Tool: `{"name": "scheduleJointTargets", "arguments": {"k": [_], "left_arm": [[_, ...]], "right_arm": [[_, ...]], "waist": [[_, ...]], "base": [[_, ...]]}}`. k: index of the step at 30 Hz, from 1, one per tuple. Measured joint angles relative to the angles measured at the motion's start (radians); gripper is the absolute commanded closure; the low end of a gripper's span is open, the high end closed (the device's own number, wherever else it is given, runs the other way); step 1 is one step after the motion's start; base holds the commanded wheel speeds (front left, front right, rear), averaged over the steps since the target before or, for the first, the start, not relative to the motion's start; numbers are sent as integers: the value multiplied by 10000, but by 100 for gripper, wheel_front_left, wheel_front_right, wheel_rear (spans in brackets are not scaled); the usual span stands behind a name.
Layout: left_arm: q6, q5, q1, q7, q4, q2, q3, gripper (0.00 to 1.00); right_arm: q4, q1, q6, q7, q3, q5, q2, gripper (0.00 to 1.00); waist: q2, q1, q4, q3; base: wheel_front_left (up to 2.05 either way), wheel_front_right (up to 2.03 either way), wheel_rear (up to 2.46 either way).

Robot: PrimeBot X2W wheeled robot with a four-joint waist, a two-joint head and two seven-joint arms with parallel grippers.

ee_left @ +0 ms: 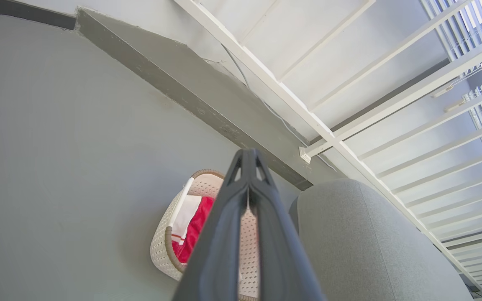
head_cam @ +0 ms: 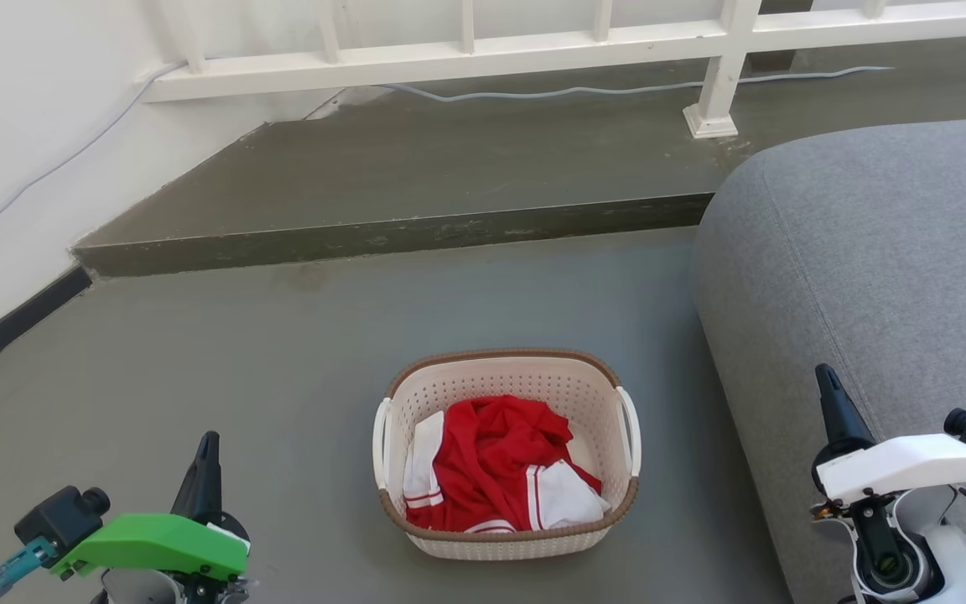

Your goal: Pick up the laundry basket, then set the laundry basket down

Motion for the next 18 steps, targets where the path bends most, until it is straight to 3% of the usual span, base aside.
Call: {"name": "scheduleJointTargets", "arguments": {"k": [18], "left_arm": [[-94,-2136,-94,629,-2,-4,454,100]], "right_arm": [[-61,-71,178,617,-662,2165,161,100]], "waist": [[0,0,110,-29]], "base": [[0,0,0]]}}
